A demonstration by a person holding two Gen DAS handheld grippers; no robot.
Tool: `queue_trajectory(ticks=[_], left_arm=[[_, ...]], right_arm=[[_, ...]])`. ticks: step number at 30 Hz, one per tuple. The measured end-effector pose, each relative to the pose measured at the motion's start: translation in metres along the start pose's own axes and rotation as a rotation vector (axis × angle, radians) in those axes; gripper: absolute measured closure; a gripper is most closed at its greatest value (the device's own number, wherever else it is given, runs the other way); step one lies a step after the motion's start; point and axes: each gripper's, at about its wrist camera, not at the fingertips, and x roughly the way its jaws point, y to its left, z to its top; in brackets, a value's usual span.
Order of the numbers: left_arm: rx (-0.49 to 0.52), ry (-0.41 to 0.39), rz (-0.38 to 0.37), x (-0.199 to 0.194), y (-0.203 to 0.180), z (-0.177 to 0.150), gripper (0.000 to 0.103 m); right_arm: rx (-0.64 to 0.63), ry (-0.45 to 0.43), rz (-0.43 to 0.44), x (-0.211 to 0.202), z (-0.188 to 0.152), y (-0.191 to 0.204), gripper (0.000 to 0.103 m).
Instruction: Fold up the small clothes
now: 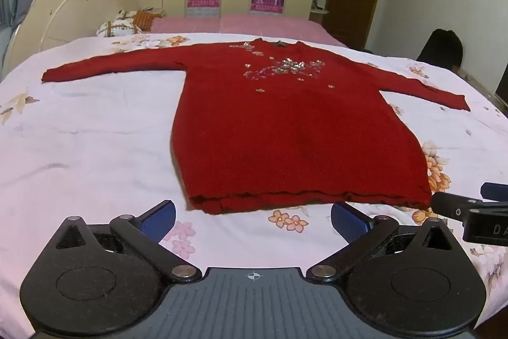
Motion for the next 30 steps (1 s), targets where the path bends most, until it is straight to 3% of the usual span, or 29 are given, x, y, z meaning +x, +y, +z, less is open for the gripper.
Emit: queue_trajectory(ticks=[30], left_arm=[[0.011,0.010,0.007,0.001,-0.011,0.007,0.000]], right_arm=[[0.013,-0.008,0.009,-0.007,0.006,-0.008,0.001]])
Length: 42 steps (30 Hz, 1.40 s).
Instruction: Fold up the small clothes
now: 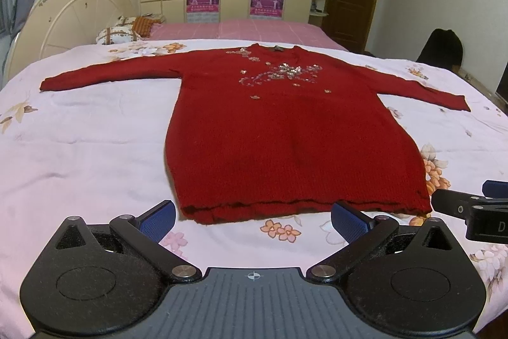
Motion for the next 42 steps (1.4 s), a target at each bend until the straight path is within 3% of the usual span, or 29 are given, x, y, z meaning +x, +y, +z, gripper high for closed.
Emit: queue_trajectory(ticks=[42], left_arm=[[-0.001,-0.013,0.009,0.0020,0.0056,0.0025,0.000]], right_arm=[[0.000,0.002,-0.001,0.0053,0.0016,0.0001,0.001]])
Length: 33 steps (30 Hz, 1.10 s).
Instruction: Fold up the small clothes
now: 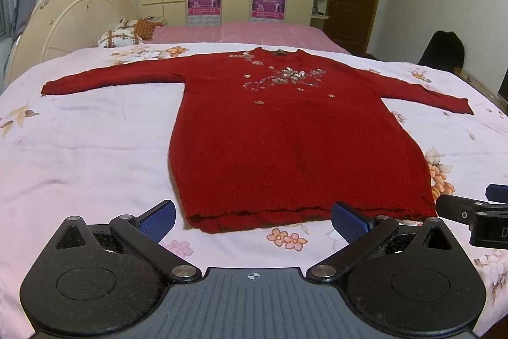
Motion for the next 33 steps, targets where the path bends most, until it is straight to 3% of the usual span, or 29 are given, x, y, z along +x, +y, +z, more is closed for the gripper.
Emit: queue_trajectory(ticks=[24,28,33], left_arm=[[-0.020,0.012,0.013,0.006,0.003,0.008,0.000],[-0.069,0.003,-0.058,0.006,0.008,0.011,0.000],[-0.013,0.051,-0.032,0.018,-0.002,0.012,0.000]], right_arm=[[-0.008,0.010,-0.002,0.004,0.003,0.004,0.001],[-0.008,0.012,-0.008,0.005,0.004,0.004,0.001],[-0.007,0.006,-0.033,0.008,0.008,0.001,0.001]])
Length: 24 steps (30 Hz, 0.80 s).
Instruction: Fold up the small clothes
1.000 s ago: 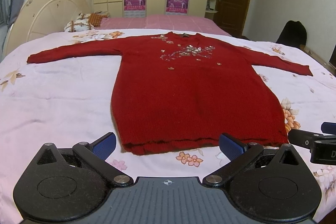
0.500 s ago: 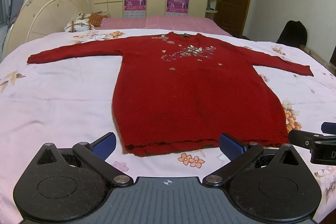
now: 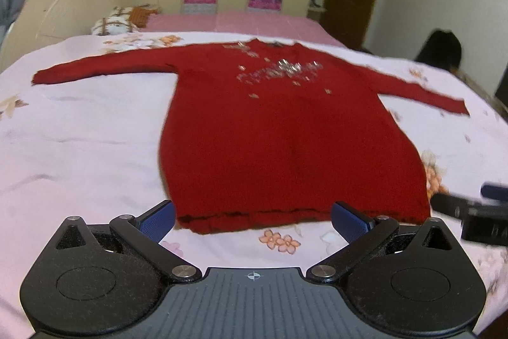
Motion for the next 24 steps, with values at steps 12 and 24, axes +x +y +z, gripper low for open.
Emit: queue_trajectory(ticks=[12,24], left_arm=[[0.022,-0.111,0.044,0.043,0.023,0.076,0.000],[-0.080,-0.132,0.171,0.171,0.062,0.186,0.000]], right_arm=[[0.211,-0.046,-0.176,0.033,0.044,-0.102,0.001],[0.740,-0.225,-0.040,0.136,0.116,-0.308,0.005]])
